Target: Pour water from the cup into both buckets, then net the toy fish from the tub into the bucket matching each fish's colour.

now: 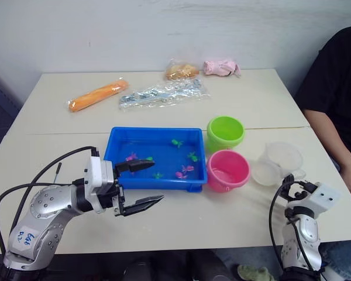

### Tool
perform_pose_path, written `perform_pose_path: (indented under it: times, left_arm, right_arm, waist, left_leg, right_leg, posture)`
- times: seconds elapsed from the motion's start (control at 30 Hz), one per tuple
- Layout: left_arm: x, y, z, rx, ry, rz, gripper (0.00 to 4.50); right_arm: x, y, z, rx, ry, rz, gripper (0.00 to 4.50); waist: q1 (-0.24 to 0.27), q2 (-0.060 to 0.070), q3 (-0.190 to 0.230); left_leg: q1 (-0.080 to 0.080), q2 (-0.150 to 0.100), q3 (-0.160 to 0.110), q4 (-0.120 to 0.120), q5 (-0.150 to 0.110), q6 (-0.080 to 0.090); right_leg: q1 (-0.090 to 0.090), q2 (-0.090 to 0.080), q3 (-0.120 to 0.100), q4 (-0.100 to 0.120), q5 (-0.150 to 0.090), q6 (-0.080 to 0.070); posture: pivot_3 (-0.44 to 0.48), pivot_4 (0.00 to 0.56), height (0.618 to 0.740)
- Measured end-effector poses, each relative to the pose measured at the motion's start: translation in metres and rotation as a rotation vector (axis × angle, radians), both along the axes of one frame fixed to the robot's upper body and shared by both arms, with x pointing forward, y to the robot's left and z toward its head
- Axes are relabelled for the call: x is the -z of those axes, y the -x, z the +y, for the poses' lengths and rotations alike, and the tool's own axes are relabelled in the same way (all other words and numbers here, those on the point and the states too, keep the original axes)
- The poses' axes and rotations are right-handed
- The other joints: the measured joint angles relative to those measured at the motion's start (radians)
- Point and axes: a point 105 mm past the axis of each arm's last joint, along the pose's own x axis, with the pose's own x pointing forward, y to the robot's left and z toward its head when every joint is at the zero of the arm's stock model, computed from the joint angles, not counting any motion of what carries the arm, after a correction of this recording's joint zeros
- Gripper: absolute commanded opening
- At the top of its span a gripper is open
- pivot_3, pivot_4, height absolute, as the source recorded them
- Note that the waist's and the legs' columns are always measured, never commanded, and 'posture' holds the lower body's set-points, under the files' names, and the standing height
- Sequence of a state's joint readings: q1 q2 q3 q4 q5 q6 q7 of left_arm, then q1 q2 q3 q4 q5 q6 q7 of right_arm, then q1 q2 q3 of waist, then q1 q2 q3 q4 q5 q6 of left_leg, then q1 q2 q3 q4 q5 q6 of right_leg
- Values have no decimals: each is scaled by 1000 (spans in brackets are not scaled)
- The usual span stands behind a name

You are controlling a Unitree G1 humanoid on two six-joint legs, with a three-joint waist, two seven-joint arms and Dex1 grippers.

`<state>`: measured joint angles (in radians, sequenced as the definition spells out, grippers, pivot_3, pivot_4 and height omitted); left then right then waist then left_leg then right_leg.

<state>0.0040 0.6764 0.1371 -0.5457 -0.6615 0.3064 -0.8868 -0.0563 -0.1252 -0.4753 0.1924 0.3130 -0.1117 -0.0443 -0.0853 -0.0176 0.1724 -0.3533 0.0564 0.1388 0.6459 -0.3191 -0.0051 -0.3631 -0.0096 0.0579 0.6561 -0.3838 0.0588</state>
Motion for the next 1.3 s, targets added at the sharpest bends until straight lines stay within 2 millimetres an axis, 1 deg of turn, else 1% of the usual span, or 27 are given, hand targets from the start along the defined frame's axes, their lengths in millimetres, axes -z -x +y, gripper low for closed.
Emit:
perform_pose_path:
  times: [0.03, 0.1, 0.17, 0.23, 0.33, 0.37, 0.4, 0.63, 0.73, 0.8, 0.83, 0.9, 0.97, 1.0, 1.07, 1.17, 1.23, 1.3]
  left_arm:
    - [0, 0, 0, -2, 1, 0, 4439]
    - [0, -1, 0, -5, 2, -1, 4500]
    - [0, -1, 0, -6, 2, -1, 4500]
    - [0, -1, 0, -6, 2, -1, 4500]
    - [0, -1, 0, -9, 3, -1, 4500]
    - [0, -1, 0, -9, 3, -1, 4500]
    - [0, -1, 0, -10, 4, -1, 4500]
    - [2, 0, -1, -12, 17, 10, 4500]
    - [2, 0, -1, -11, 21, 10, 4500]
    - [1, -1, -1, -9, 25, 7, 4500]
    - [0, -2, -1, -9, 32, 4, 4500]
    - [-2, -4, -2, -6, 38, -2, 4500]
    - [-4, -4, -4, 7, 40, -9, 4500]
    - [-4, -5, -6, 15, 43, -8, 4500]
    - [-1, -7, -9, 26, 53, 9, 4500]
    - [1, -10, -11, 32, 71, 22, 4500]
    - [0, -10, -14, 44, 72, 19, 4500]
    - [1, -11, -14, 45, 73, 24, 4500]
  right_arm:
    - [-1, -1, 0, 2, -2, -6, 4500]
    - [-3, -2, 0, -1, -1, -22, 3971]
    - [-5, -3, 1, -15, 1, -34, 3329]
    - [-7, -4, 1, -31, 1, -44, 2228]
    - [-10, -5, -1, -45, 9, -52, 763]
    - [-10, -5, -1, -46, 9, -52, 403]
    - [-11, -5, -1, -49, 11, -53, 160]
    - [-15, -2, -10, -48, 19, -61, 160]
    - [-25, -2, -16, -77, 67, -57, 160]
    - [-44, -1, -24, -116, 152, -59, 160]
    - [-60, 0, -27, -157, 238, -60, 160]
    - [-88, 0, -27, -215, 359, -86, 160]
    - [-110, -1, -23, -256, 450, -104, 160]
    - [-116, -1, -23, -275, 495, -93, 160]
    - [-128, -3, -19, -341, 651, -31, 160]
    - [-146, -5, -12, -368, 754, -33, 160]
    - [-150, -8, -2, -402, 800, -30, 160]
    - [-148, -10, 4, -426, 824, -15, 160]
  waist:
    - [0, 0, 0]
    - [0, 0, 0]
    - [0, 0, 0]
    - [1, 1, 0]
    - [3, 1, 1]
    - [3, 1, 1]
    - [3, 1, 1]
    - [0, 4, 3]
    - [1, 6, 4]
    - [2, 7, 4]
    - [3, 8, 5]
    - [3, 7, 5]
    - [1, 7, 5]
    - [0, 7, 5]
    - [2, 7, 5]
    - [2, 6, 6]
    - [2, 6, 6]
    - [3, 6, 6]
  left_leg:
    - [0, 0, 0, 0, 0, 0]
    - [0, 0, 0, 0, 0, 0]
    - [0, 0, 0, 0, 0, 0]
    - [0, 0, 0, 0, 0, 0]
    - [-1, 0, 0, 0, 0, 0]
    - [-1, 0, 0, 0, 0, 0]
    - [-1, 0, 0, 0, 0, 0]
    - [-1, 0, 1, 0, 0, 0]
    - [-3, 0, 2, 0, 0, 0]
    - [-4, 0, 4, 1, 1, 1]
    - [-4, 0, 4, 1, 1, 1]
    - [-4, 0, 4, 1, 1, 0]
    - [-4, 1, 4, 1, 2, 0]
    - [-4, 1, 4, 1, 2, -1]
    - [-4, 0, 5, 1, 2, 0]
    - [-4, 1, 5, 1, 3, -1]
    - [-4, 1, 5, 1, 3, -1]
    - [-4, 1, 5, 1, 3, -1]
  right_leg:
    - [0, 0, 0, 0, 0, 0]
    - [-1, 0, 0, 0, 0, 0]
    - [-1, 0, 0, 0, 0, 0]
    - [-1, 0, 0, 0, 0, 0]
    - [-1, 0, 0, 0, 0, 0]
    - [0, 0, 0, 0, 0, 0]
    - [-1, 0, 0, 0, 0, 1]
    - [-2, 0, 1, 0, 0, 1]
    - [-4, 0, 2, 1, 0, 1]
    - [-7, 0, 4, 2, 0, 1]
    - [-7, 0, 4, 2, -1, 2]
    - [-7, 1, 4, 2, -1, 2]
    - [-7, 2, 4, 2, -1, 2]
    - [-7, 2, 5, 2, -1, 2]
    - [-7, 2, 6, 2, -1, 2]
    - [-8, 2, 5, 2, -1, 2]
    - [-8, 2, 5, 2, -1, 2]
    - [-8, 2, 5, 2, -1, 2]
  posture:
    - [0, 150, 740]
    - [0, 150, 740]
    - [0, 150, 740]
    - [0, 150, 740]
    - [0, 150, 740]
    - [0, 150, 740]
    - [0, 150, 740]
    - [0, 150, 740]
    - [0, 150, 740]
    - [0, 150, 740]
    - [0, 150, 740]
    - [0, 150, 740]
    - [0, 150, 740]
    - [0, 150, 740]
    - [0, 150, 740]
    - [0, 150, 740]
    - [0, 150, 740]
    - [0, 150, 740]
